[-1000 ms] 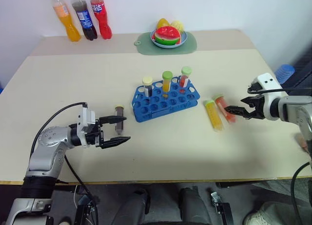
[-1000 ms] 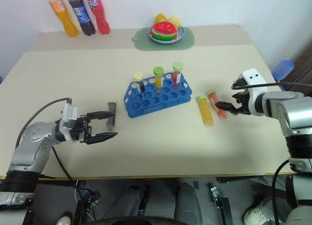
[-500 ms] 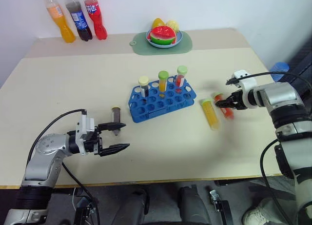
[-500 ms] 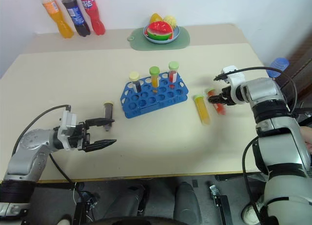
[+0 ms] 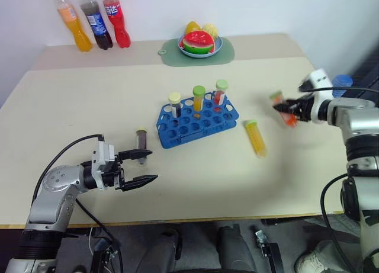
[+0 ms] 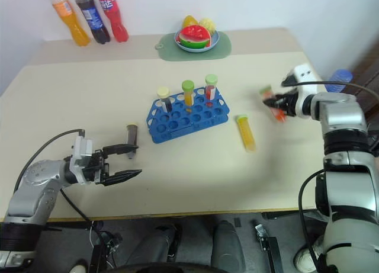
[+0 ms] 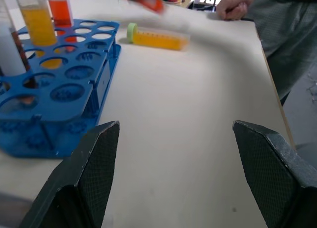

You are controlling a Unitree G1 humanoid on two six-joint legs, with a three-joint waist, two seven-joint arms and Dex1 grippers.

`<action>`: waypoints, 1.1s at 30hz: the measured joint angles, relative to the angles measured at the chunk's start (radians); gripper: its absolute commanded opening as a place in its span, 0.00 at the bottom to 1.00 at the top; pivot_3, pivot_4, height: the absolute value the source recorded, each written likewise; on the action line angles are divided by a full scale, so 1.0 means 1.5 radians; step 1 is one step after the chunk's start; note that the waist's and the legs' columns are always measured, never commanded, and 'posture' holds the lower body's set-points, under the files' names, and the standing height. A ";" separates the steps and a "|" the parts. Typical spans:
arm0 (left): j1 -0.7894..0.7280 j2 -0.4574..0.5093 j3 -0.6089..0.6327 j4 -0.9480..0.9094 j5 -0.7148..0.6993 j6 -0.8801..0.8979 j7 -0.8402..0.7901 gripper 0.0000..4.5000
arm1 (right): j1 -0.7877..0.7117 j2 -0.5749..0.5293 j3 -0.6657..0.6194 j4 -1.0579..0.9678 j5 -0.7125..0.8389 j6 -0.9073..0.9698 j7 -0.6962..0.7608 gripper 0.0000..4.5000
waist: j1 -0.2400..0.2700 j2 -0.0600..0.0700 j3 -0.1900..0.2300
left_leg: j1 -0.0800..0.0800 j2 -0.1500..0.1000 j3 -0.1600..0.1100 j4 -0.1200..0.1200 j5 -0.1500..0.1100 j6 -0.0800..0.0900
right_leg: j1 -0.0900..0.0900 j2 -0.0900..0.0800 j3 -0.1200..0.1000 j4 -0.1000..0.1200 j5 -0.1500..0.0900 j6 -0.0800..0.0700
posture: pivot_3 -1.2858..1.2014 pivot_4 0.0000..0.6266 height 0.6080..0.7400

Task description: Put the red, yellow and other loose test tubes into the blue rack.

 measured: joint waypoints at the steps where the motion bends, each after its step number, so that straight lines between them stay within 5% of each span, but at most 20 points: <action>1: -0.001 -0.005 -0.001 0.000 0.000 0.000 0.003 0.84 | 0.033 0.025 -0.034 -0.079 0.031 -0.017 -0.010 0.17 | -0.001 0.000 0.000 | 0.000 0.000 0.000 0.000 0.000 0.000 | 0.000 0.000 0.000 0.000 0.000 0.000 | 0.52 0.24 1.00; 6: -0.017 -0.020 -0.007 0.004 0.000 0.000 0.006 0.84 | 0.141 0.174 -0.051 -0.294 0.071 -0.087 -0.100 0.17 | 0.003 0.000 0.000 | 0.001 0.000 0.000 0.001 0.000 0.000 | 0.000 0.000 0.000 0.001 0.001 0.000 | 0.52 0.24 1.00; 13: -0.045 -0.046 -0.021 0.009 0.000 0.009 0.024 0.84 | 0.179 0.338 0.031 -0.231 -0.040 -0.338 -0.228 0.17 | 0.004 0.000 0.000 | 0.001 0.000 0.000 0.001 0.001 -0.002 | 0.000 0.000 0.000 0.001 0.002 0.000 | 0.52 0.24 1.00; 33: -0.010 -0.039 -0.005 -0.051 -0.018 0.046 0.064 0.84 | 0.091 0.422 0.065 0.124 -0.120 -0.636 -0.327 0.17 | -0.016 0.000 -0.001 | 0.008 0.001 0.000 -0.001 0.002 -0.003 | 0.005 0.002 0.001 0.002 0.002 -0.001 | 0.52 0.24 1.00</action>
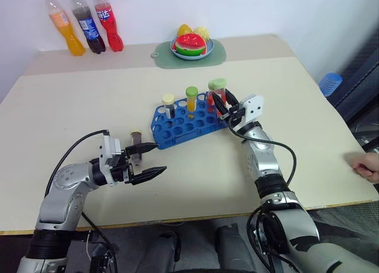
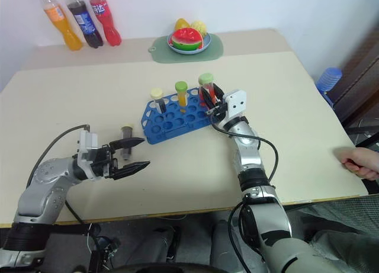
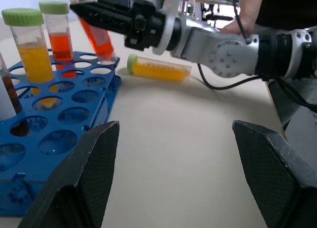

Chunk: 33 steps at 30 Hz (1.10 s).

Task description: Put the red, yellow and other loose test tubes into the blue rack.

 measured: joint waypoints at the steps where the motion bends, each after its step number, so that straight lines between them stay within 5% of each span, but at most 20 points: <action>1: 0.001 0.000 0.000 0.000 0.000 0.000 0.000 0.84 | -0.005 0.000 -0.001 0.013 0.000 -0.010 -0.002 0.17 | 0.000 0.000 0.000 | 0.000 0.000 0.000 0.000 0.000 0.000 | 0.000 0.000 0.000 0.000 0.000 0.000 | 0.52 0.24 1.00; 3: 0.005 0.001 0.000 -0.001 0.000 0.000 0.000 0.84 | -0.013 0.000 -0.001 0.037 0.000 -0.027 -0.003 0.17 | 0.000 0.000 0.000 | 0.002 0.000 0.000 0.000 0.000 0.000 | 0.002 0.000 0.001 0.000 0.000 0.000 | 0.52 0.24 1.00; 10: 0.006 -0.001 0.000 -0.002 -0.002 0.000 0.003 0.84 | 0.022 -0.011 0.006 0.030 -0.001 -0.023 0.028 0.93 | 0.001 0.000 0.000 | 0.002 0.002 0.000 -0.001 0.000 0.000 | 0.001 0.002 0.001 0.000 0.000 -0.001 | 0.52 0.24 1.00; 17: 0.004 -0.010 -0.003 0.004 -0.002 -0.003 0.000 0.84 | 0.172 -0.108 0.043 -0.357 0.012 0.178 0.064 0.93 | 0.007 0.000 0.000 | 0.000 0.002 0.000 -0.001 0.000 -0.001 | 0.000 0.002 0.002 0.000 0.000 -0.001 | 0.52 0.24 1.00; 24: -0.006 -0.034 -0.022 0.014 0.003 -0.008 -0.001 0.84 | 0.337 -0.289 0.002 -0.813 0.108 0.717 0.044 0.93 | 0.025 0.000 0.000 | -0.001 0.002 0.001 0.001 -0.003 0.004 | -0.001 0.002 0.002 -0.001 0.001 -0.001 | 0.52 0.24 1.00; 33: -0.010 -0.042 -0.043 0.024 0.007 -0.008 -0.004 0.84 | 0.135 -0.352 -0.057 -0.743 0.213 1.194 0.014 0.93 | 0.023 0.000 0.000 | -0.002 0.003 0.003 0.001 -0.003 0.004 | -0.002 0.002 0.002 -0.002 0.001 -0.002 | 0.52 0.24 1.00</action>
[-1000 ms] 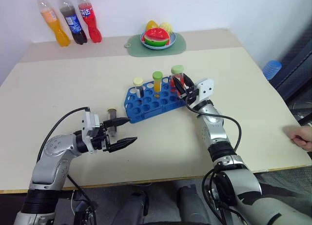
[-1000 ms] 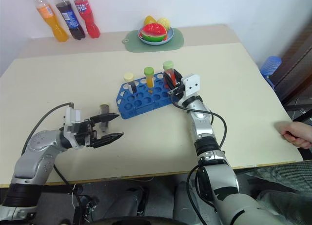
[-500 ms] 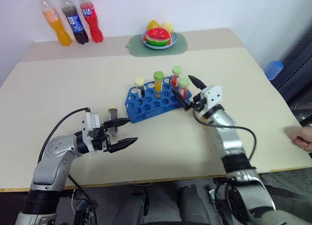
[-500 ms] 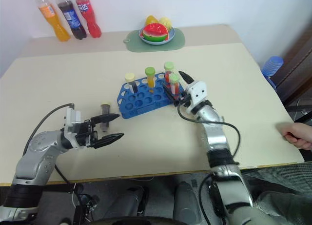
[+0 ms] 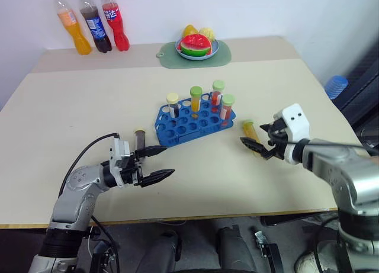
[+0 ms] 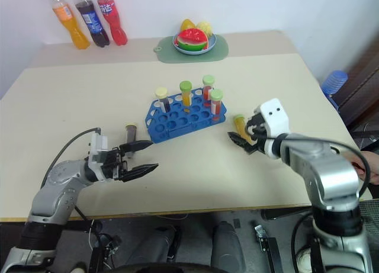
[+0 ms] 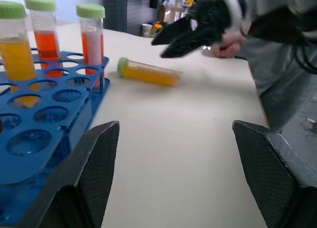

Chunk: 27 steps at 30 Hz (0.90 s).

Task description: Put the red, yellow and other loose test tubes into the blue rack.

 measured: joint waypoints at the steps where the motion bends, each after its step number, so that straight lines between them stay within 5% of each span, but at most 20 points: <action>1: 0.000 0.000 -0.001 0.000 0.000 0.000 0.000 0.84 | -0.023 -0.001 0.000 0.014 0.003 0.020 0.000 0.93 | 0.001 0.000 0.000 | 0.000 0.000 0.000 0.000 0.000 0.000 | 0.000 0.000 0.000 0.000 0.000 0.000 | 0.52 0.24 1.00; 8: 0.025 0.012 -0.003 -0.028 -0.001 0.007 0.006 0.84 | -0.155 -0.024 0.087 0.236 -0.008 0.057 0.017 0.93 | 0.000 0.000 0.000 | -0.002 0.000 0.000 0.001 0.000 0.000 | -0.001 0.000 0.000 -0.001 0.000 0.000 | 0.52 0.24 1.00; 15: 0.047 0.023 -0.001 -0.080 -0.009 0.026 0.024 0.84 | -0.228 -0.018 0.204 0.442 -0.076 -0.068 0.062 0.93 | -0.004 -0.001 -0.001 | -0.002 0.000 0.000 0.001 0.000 0.000 | -0.002 0.000 0.000 -0.001 0.001 0.000 | 0.52 0.24 1.00; 22: 0.061 0.036 0.017 -0.099 -0.021 0.038 0.040 0.84 | -0.222 -0.028 0.271 0.481 -0.158 -0.200 0.114 0.23 | -0.004 -0.005 -0.003 | -0.001 0.002 0.000 0.001 0.000 0.000 | -0.001 0.002 0.000 -0.001 0.002 -0.001 | 0.52 0.24 1.00; 27: 0.070 0.041 0.023 -0.107 -0.022 0.048 0.049 0.84 | -0.139 -0.103 0.277 0.357 -0.170 -0.234 0.181 0.23 | 0.004 -0.005 -0.003 | -0.003 0.002 0.000 0.001 -0.001 -0.001 | -0.002 0.002 -0.001 -0.001 0.002 -0.001 | 0.52 0.24 1.00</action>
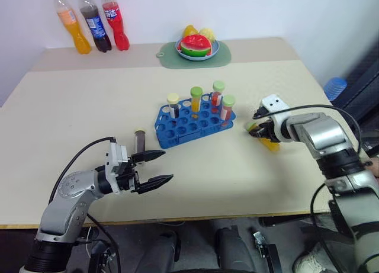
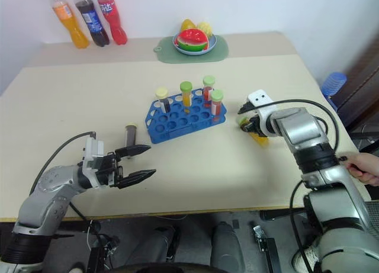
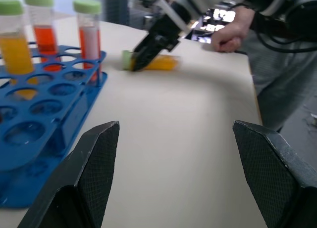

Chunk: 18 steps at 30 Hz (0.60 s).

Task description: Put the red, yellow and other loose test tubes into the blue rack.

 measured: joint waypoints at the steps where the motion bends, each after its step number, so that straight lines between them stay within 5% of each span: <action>1: 0.001 0.000 0.001 -0.001 -0.001 0.000 0.001 0.84 | 0.020 -0.018 -0.001 -0.027 -0.001 -0.009 0.014 0.23 | 0.001 0.000 0.000 | 0.000 0.000 0.000 0.000 0.000 0.000 | 0.000 0.000 0.000 0.000 0.000 0.000 | 0.52 0.24 1.00; 5: -0.004 -0.001 0.000 -0.003 -0.006 0.002 0.002 0.84 | 0.106 -0.074 -0.051 -0.147 0.041 -0.031 0.077 0.23 | 0.006 0.001 0.001 | -0.001 0.000 0.000 0.000 0.000 0.000 | -0.001 0.000 0.000 0.000 0.000 0.000 | 0.52 0.24 1.00; 9: -0.024 -0.002 -0.001 0.003 -0.011 0.003 0.000 0.84 | 0.150 -0.054 -0.151 -0.296 0.150 -0.049 0.131 0.23 | 0.002 0.002 0.001 | -0.001 0.003 0.001 0.000 -0.001 0.000 | -0.001 0.003 0.000 0.000 0.001 -0.001 | 0.52 0.24 1.00; 12: -0.037 -0.003 -0.002 0.019 -0.011 0.000 -0.005 0.84 | 0.147 0.114 -0.216 -0.360 0.233 -0.104 0.085 0.23 | -0.005 0.001 0.001 | 0.001 0.005 0.001 0.000 -0.001 -0.001 | -0.001 0.004 0.000 0.000 0.001 -0.002 | 0.52 0.24 1.00; 18: -0.043 -0.008 -0.001 0.052 -0.005 -0.014 -0.012 0.84 | 0.104 0.357 -0.181 -0.266 0.160 -0.315 -0.075 0.23 | -0.003 0.002 0.001 | 0.001 0.005 0.001 0.000 0.002 -0.007 | -0.001 0.004 0.000 0.000 0.002 -0.003 | 0.52 0.24 1.00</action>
